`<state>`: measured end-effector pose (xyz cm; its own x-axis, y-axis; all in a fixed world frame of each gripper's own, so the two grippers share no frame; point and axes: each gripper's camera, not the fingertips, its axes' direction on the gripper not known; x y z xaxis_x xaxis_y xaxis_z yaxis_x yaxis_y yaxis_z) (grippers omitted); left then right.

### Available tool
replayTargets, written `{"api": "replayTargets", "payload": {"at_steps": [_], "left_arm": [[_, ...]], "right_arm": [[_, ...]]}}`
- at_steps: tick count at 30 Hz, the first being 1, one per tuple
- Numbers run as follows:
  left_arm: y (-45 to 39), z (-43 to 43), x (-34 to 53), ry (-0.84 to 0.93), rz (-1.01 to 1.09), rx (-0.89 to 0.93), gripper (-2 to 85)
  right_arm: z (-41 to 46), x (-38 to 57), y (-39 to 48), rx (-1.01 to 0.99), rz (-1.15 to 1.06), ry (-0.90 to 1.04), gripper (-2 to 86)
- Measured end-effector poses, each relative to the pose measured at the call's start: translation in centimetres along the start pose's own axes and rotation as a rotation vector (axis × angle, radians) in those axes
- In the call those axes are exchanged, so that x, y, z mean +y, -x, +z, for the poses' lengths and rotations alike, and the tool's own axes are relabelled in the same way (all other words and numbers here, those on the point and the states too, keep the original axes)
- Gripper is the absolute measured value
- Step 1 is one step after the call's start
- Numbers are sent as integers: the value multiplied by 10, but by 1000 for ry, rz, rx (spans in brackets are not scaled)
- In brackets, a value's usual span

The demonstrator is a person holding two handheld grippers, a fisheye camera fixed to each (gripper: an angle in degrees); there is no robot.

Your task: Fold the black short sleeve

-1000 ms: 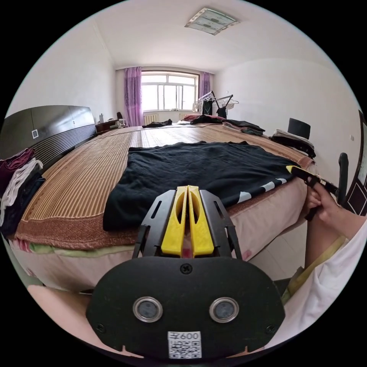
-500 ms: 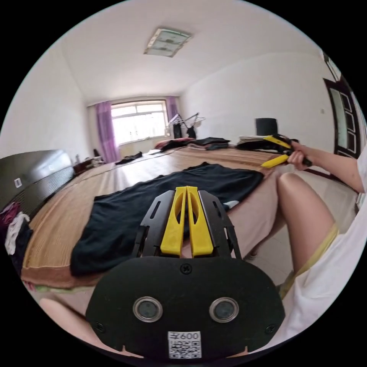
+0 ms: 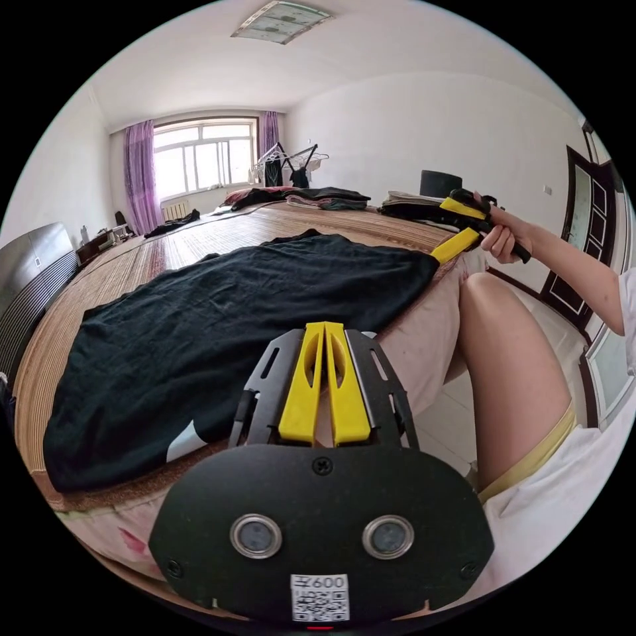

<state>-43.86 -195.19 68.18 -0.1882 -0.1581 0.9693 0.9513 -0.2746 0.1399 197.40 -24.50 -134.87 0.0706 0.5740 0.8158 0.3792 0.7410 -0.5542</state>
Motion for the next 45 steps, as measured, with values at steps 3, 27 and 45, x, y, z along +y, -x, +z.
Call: {"api": "replayTargets", "payload": {"at_steps": [3,27,45], "left_arm": [[25,7,16,-17,-17,13,7],[176,30,51,-50,-16,14,4],[234,15,-2,-63,-17,15,4]], "right_arm": [[12,3,41,21,-1,36,151],[166,61,166,46,15,115,137],[387,90,55,-13,12,161,136]]}}
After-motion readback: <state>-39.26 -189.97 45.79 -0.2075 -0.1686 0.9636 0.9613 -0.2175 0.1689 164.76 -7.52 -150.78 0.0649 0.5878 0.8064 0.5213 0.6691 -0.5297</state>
